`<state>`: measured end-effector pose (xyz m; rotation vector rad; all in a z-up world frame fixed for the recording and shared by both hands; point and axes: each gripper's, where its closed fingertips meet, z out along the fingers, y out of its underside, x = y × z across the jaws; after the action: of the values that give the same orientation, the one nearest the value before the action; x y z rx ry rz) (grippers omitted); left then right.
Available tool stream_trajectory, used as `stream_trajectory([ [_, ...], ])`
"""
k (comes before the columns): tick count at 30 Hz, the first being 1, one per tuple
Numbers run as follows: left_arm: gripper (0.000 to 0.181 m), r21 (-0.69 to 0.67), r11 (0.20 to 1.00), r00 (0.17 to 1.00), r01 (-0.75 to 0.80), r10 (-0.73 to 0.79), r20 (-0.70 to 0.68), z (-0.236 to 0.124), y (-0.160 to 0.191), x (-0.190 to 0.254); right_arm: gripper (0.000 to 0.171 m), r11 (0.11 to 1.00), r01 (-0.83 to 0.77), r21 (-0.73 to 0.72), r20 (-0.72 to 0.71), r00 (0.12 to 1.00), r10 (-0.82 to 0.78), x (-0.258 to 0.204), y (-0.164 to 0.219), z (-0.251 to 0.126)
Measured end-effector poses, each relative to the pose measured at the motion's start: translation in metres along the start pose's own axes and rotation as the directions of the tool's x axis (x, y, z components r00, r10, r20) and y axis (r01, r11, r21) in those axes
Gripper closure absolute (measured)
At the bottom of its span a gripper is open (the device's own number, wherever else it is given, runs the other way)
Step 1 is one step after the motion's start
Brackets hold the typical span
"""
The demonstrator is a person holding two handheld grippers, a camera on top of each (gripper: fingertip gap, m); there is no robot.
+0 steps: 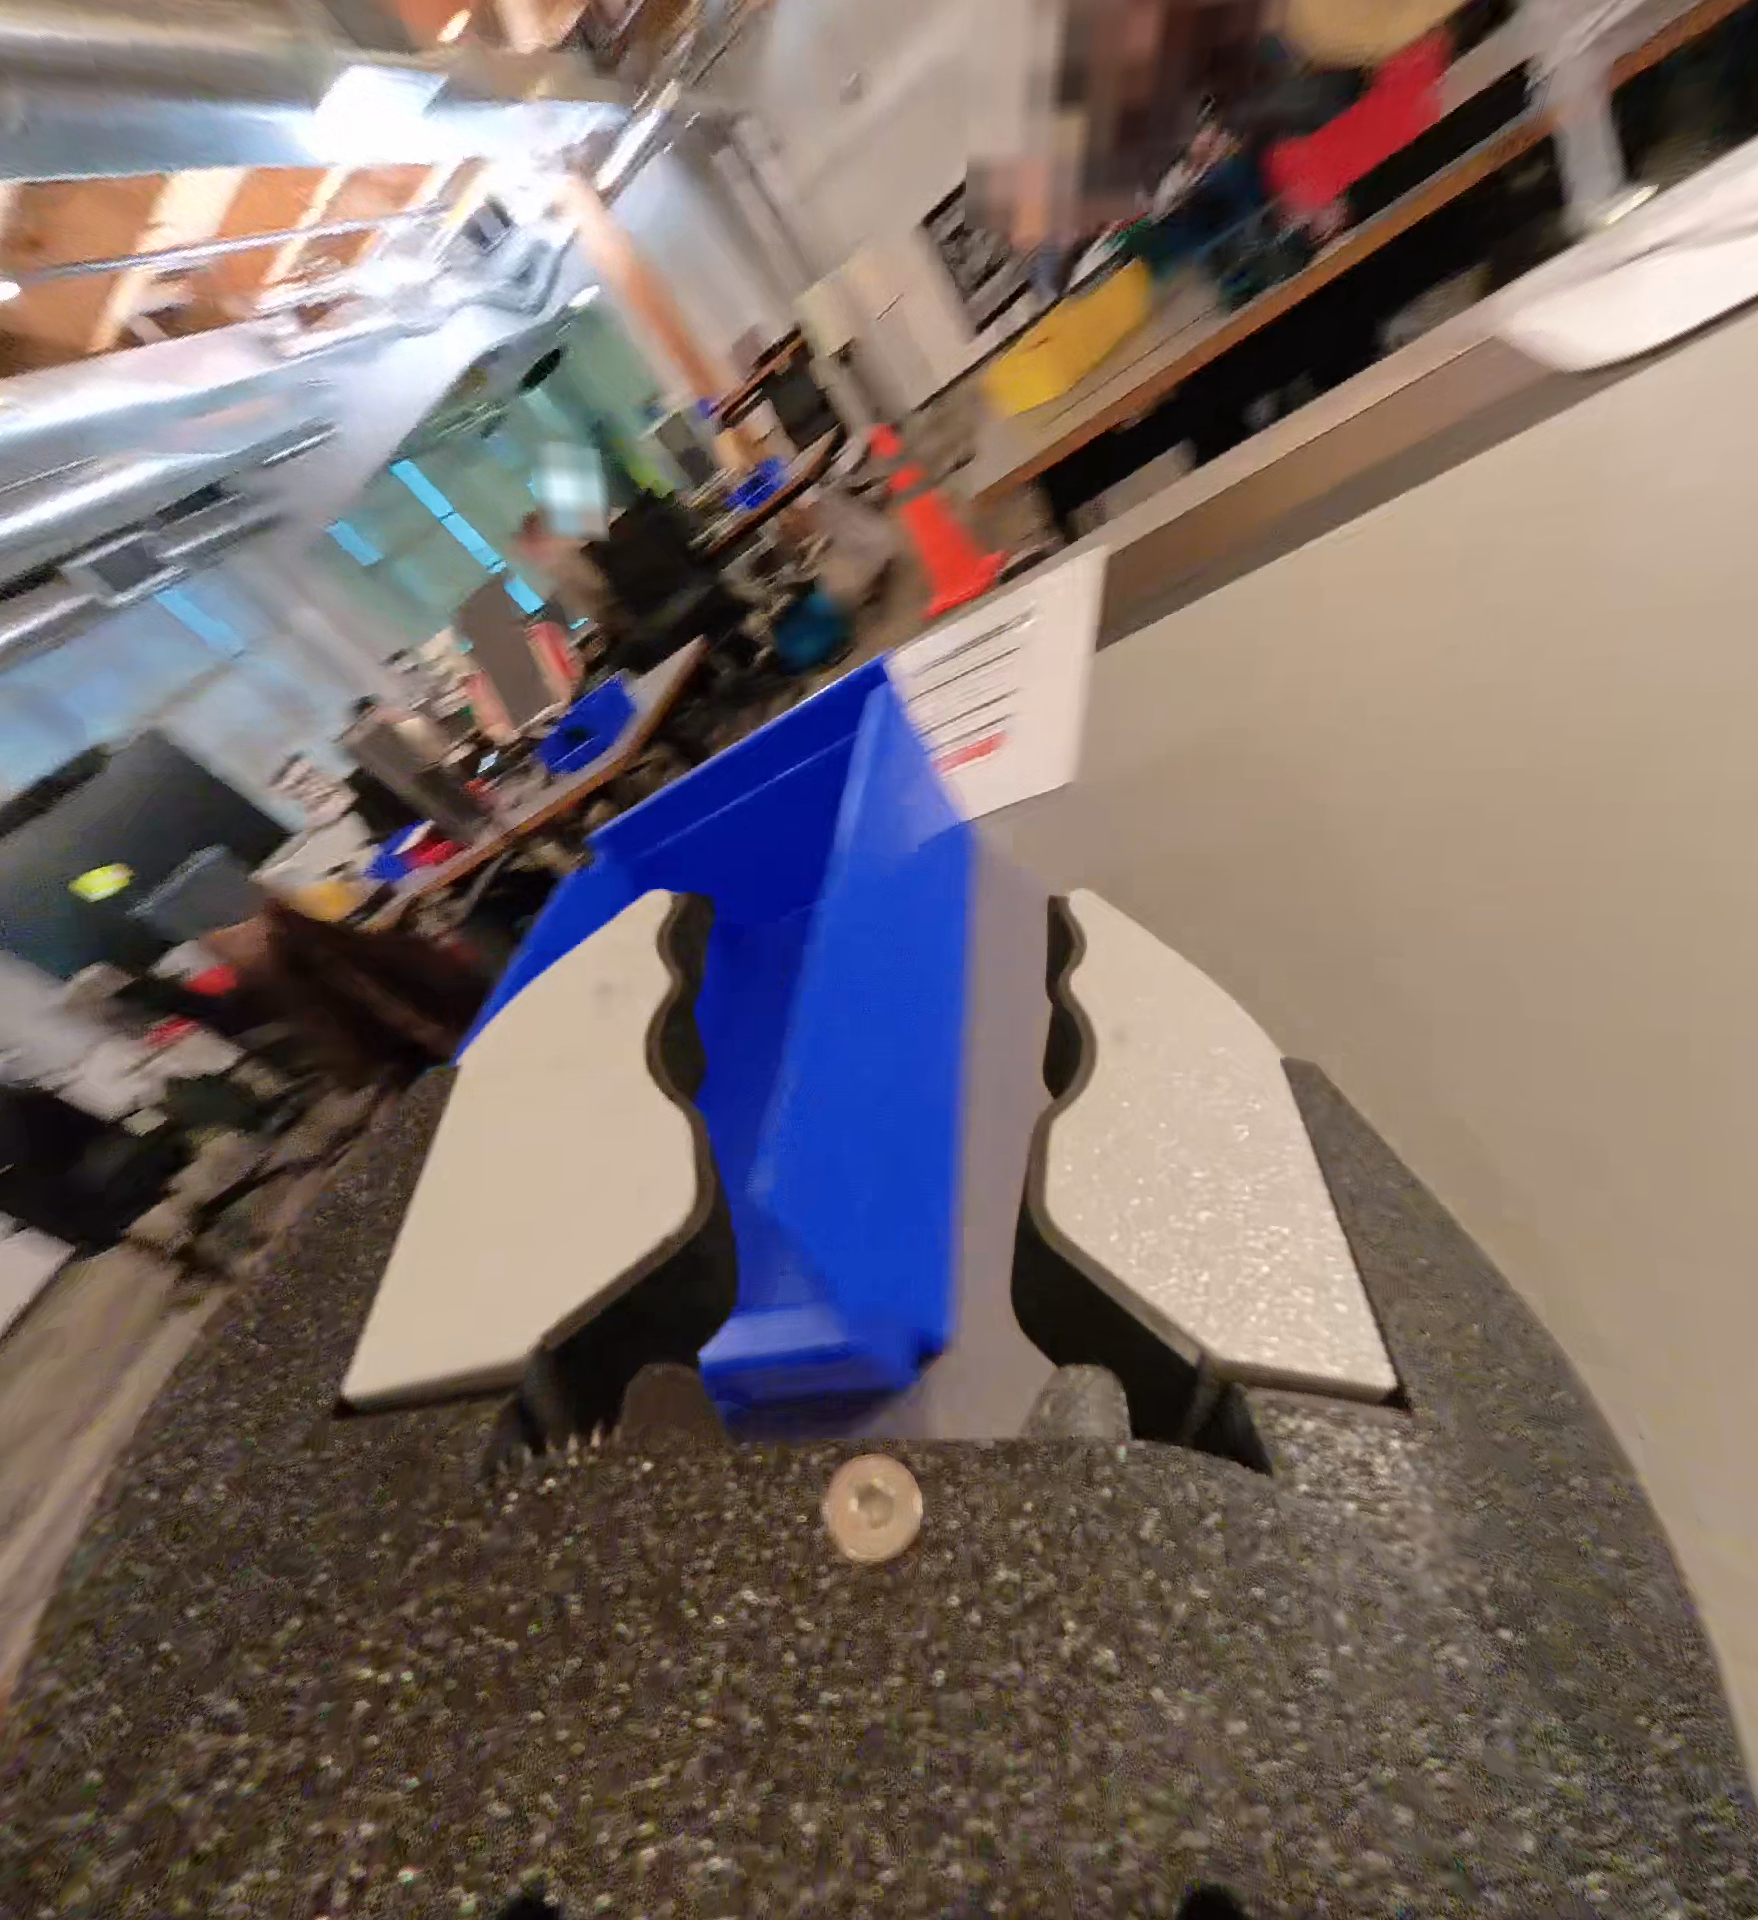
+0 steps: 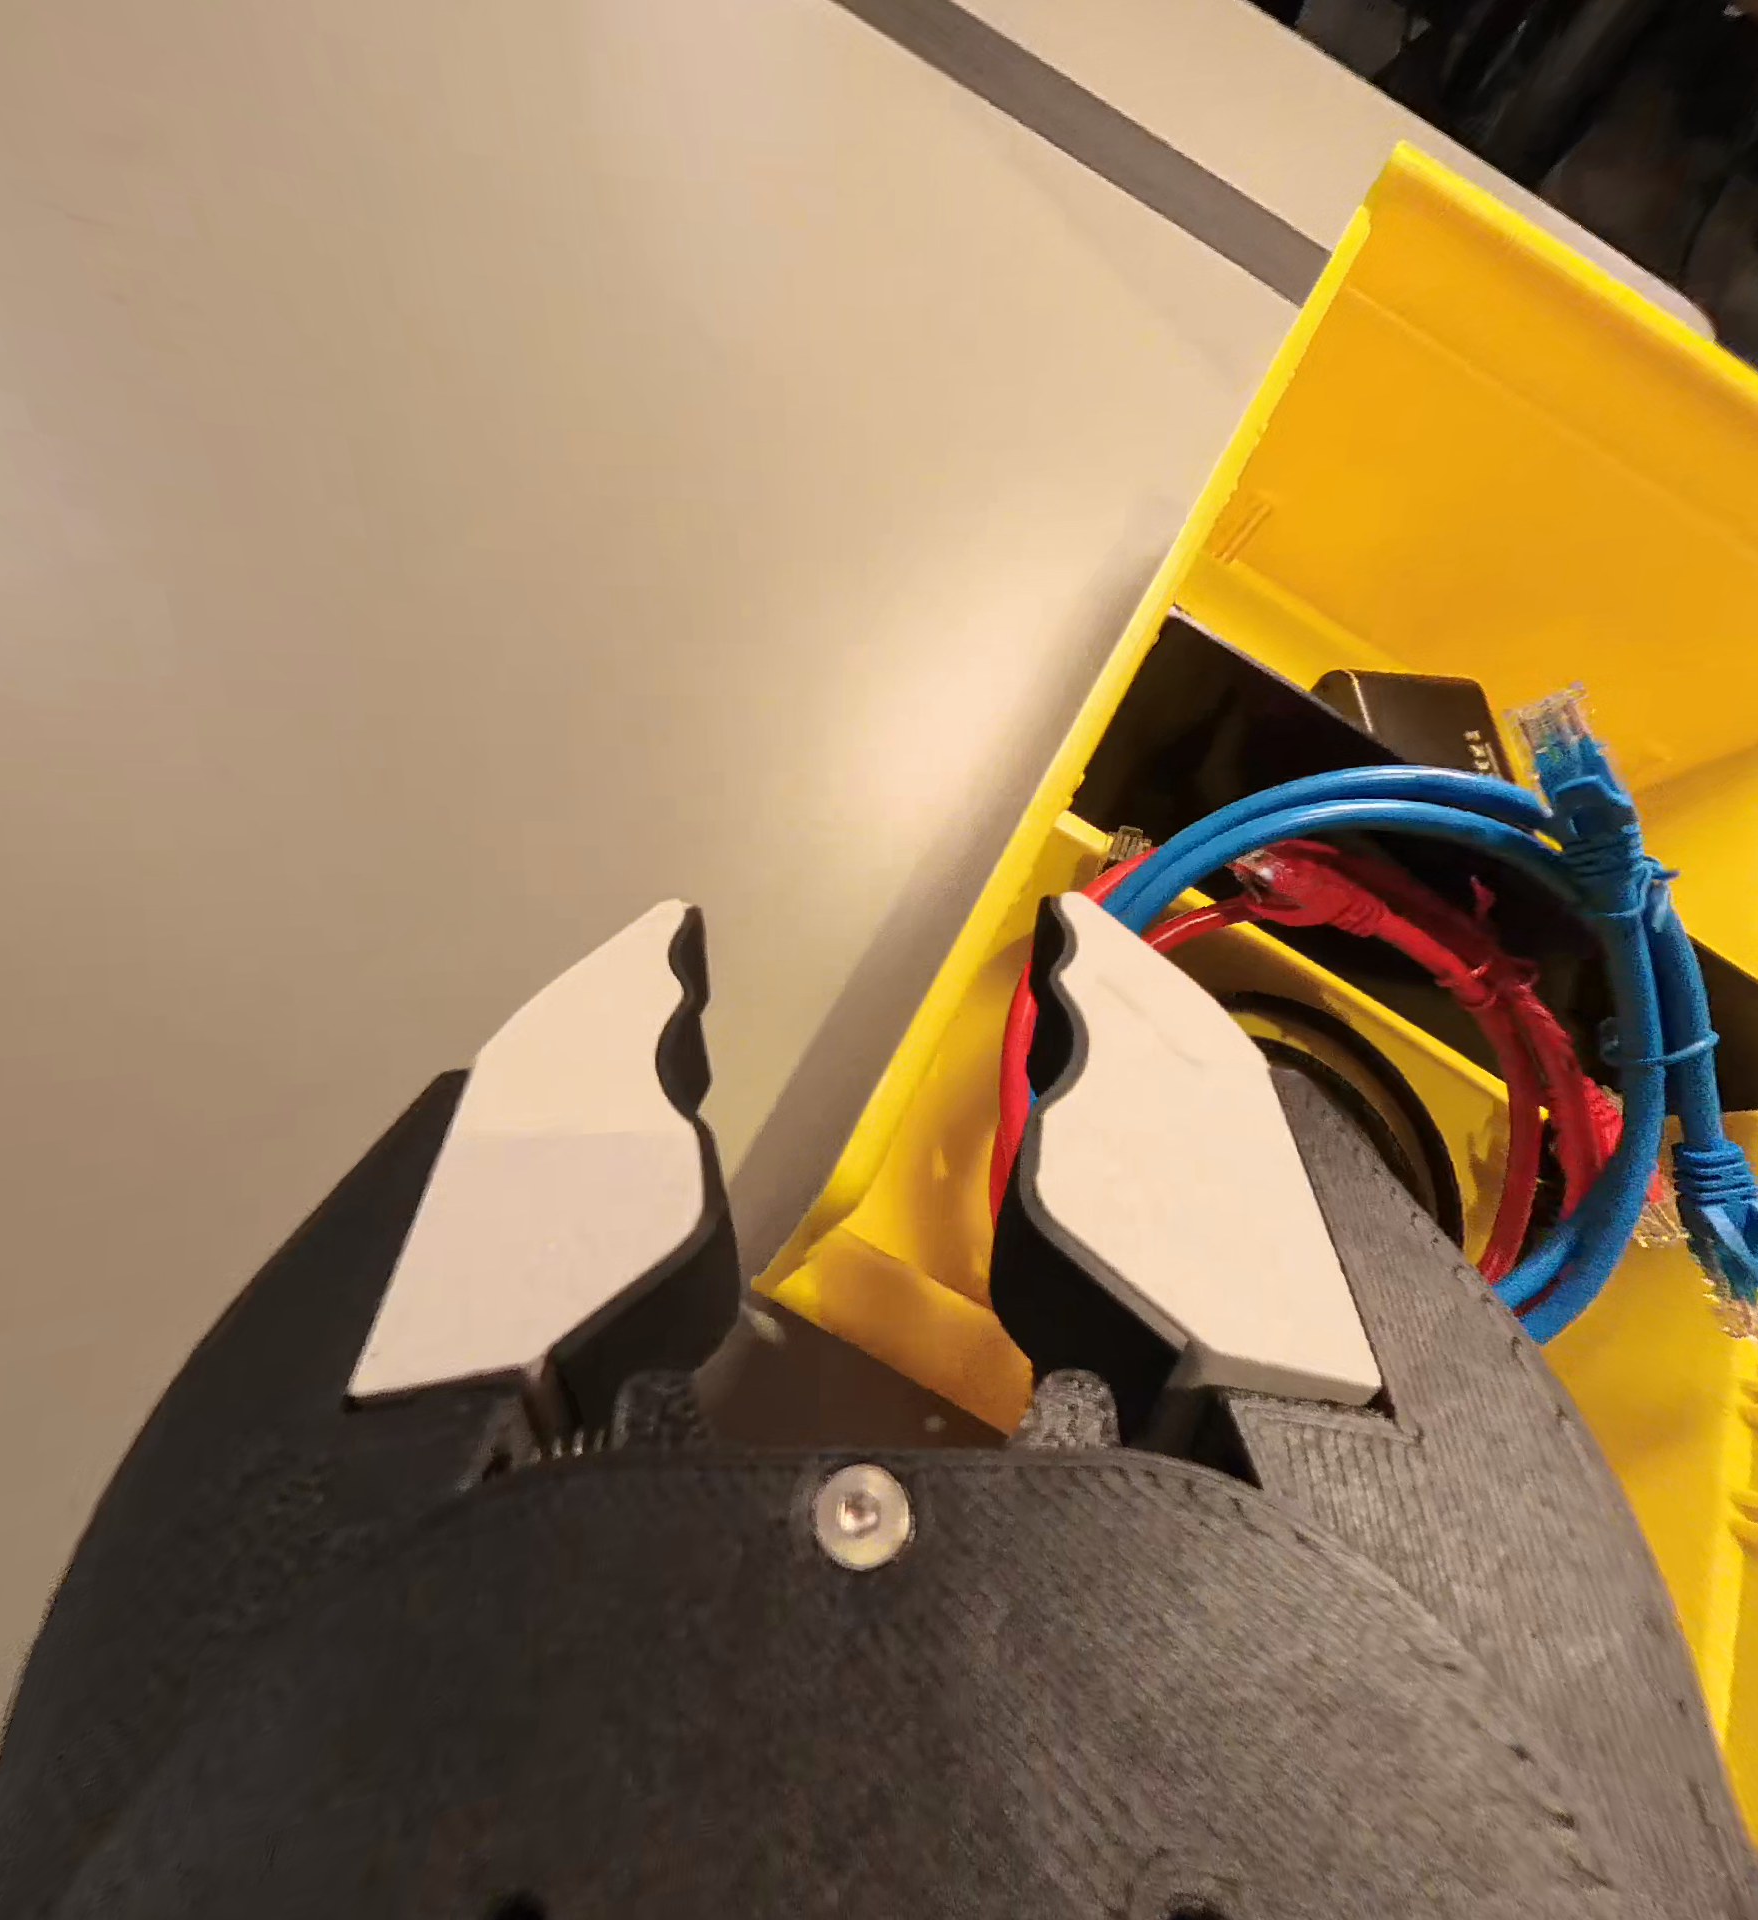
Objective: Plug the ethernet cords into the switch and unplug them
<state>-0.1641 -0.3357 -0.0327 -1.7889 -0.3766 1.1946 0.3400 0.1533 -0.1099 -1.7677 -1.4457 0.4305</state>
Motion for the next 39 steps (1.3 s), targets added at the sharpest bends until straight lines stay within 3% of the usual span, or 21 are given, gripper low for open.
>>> stream_trajectory([
  [2, 0.116, -0.121, 0.992, 1.0, -0.02, 0.022, 0.017, 0.01, 0.025, -0.022, 0.118, 0.999, 0.021, -0.047, -0.04, 0.999, -0.023, 0.004, 0.005, 0.006],
  [6, 0.117, -0.351, 0.936, 0.993, 0.028, -0.068, -0.1, 0.036, 0.079, -0.021, 0.135, 0.997, 0.017, -0.075, -0.106, 0.994, -0.025, 0.011, 0.007, 0.015],
  [8, 0.13, -0.405, 0.914, 0.988, 0.028, -0.086, -0.125, 0.043, 0.096, -0.018, 0.137, 0.997, 0.008, -0.07, -0.128, 0.992, -0.017, 0.012, 0.006, 0.016],
  [10, 0.158, -0.398, 0.917, 0.982, 0.019, -0.092, -0.165, 0.047, 0.1, -0.01, 0.141, 0.998, -0.006, -0.067, -0.155, 0.988, -0.004, 0.014, 0.006, 0.016],
  [12, 0.168, -0.364, 0.931, 0.979, 0.035, -0.105, -0.174, 0.05, 0.099, -0.006, 0.146, 0.998, -0.011, -0.064, -0.187, 0.982, -0.001, 0.017, 0.006, 0.015],
  [16, 0.172, -0.315, 0.945, 0.969, 0.087, -0.154, -0.195, 0.051, 0.096, -0.004, 0.162, 0.997, -0.015, -0.077, -0.278, 0.96, -0.007, 0.028, 0.009, 0.011],
  [23, 0.172, -0.161, 0.98, 0.97, 0.114, -0.146, -0.197, 0.036, 0.084, -0.011, 0.163, 1.0, -0.027, -0.012, -0.25, 0.968, 0.023, 0.026, 0.003, 0.014],
  [27, 0.174, 0.045, 0.999, 0.962, -0.015, 0.027, -0.273, 0.014, 0.053, 0.003, 0.163, 1.0, 0.013, -0.012, -0.242, 0.97, -0.016, 0.021, -0.004, 0.023],
  [31, 0.175, 0.208, 0.971, 0.876, -0.122, 0.204, -0.438, -0.013, 0.024, 0.05, 0.163, 0.998, 0.056, 0.015, -0.184, 0.981, -0.052, 0.011, -0.018, 0.036],
  [34, 0.175, 0.289, 0.957, 0.775, -0.025, 0.201, -0.599, -0.034, 0.005, 0.09, 0.163, 0.995, 0.082, 0.053, -0.12, 0.99, -0.075, -0.002, -0.032, 0.049],
  [39, 0.175, 0.407, 0.903, 0.529, 0.137, 0.28, -0.801, -0.078, -0.019, 0.144, 0.164, 0.98, 0.147, 0.138, 0.04, 0.987, -0.154, -0.035, -0.059, 0.069],
])
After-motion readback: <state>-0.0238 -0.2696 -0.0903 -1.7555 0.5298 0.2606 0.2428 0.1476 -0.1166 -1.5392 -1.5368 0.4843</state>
